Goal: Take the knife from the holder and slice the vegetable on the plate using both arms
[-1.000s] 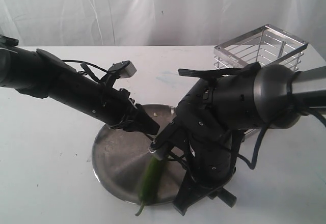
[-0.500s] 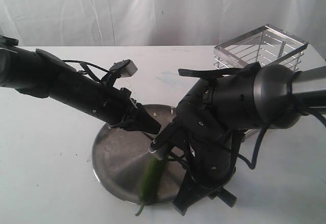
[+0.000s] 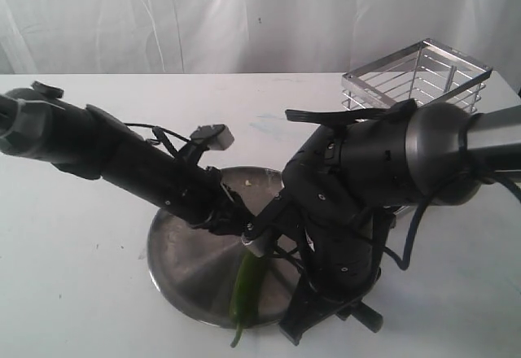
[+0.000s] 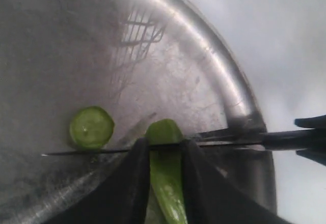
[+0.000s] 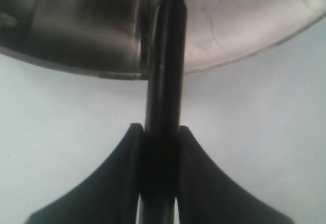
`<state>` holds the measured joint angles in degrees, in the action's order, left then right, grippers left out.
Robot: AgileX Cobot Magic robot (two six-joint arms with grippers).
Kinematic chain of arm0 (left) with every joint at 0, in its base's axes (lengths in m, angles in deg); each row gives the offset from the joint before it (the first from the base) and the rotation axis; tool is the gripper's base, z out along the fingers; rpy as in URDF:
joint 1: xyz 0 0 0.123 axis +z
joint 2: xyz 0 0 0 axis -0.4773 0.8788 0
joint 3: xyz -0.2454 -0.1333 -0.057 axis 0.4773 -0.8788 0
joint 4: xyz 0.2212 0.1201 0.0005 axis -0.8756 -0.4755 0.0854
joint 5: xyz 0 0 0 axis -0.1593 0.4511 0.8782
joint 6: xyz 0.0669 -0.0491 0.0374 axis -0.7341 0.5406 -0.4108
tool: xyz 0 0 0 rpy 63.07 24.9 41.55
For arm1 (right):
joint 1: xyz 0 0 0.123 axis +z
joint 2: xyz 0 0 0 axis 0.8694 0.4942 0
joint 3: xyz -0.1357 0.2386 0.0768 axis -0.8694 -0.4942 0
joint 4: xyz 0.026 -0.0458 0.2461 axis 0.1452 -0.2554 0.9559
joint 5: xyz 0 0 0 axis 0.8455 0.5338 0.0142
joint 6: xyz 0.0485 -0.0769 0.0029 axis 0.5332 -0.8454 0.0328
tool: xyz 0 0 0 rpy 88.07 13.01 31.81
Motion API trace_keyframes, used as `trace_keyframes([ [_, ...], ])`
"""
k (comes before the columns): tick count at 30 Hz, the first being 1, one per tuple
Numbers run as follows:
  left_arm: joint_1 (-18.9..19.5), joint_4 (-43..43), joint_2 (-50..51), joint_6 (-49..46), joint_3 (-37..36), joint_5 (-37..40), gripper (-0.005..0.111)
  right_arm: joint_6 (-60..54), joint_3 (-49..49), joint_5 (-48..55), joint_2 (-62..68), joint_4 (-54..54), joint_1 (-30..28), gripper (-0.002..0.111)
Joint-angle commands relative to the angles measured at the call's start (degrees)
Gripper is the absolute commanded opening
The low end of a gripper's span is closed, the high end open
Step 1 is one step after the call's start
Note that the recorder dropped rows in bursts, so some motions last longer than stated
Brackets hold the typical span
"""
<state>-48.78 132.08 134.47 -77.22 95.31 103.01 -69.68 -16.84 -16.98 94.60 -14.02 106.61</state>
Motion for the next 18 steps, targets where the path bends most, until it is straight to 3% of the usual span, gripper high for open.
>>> trace_keyframes([
  [1,-1.1,0.4,3.8,-0.7,-0.4,-1.1,0.029,-0.3,0.4,0.2,-0.1,-0.2,0.0,0.000],
  [18,3.6,-1.9,-6.8,-0.5,-0.4,1.6,0.029,-1.7,0.4,2.6,-0.1,0.0,0.0,0.000],
])
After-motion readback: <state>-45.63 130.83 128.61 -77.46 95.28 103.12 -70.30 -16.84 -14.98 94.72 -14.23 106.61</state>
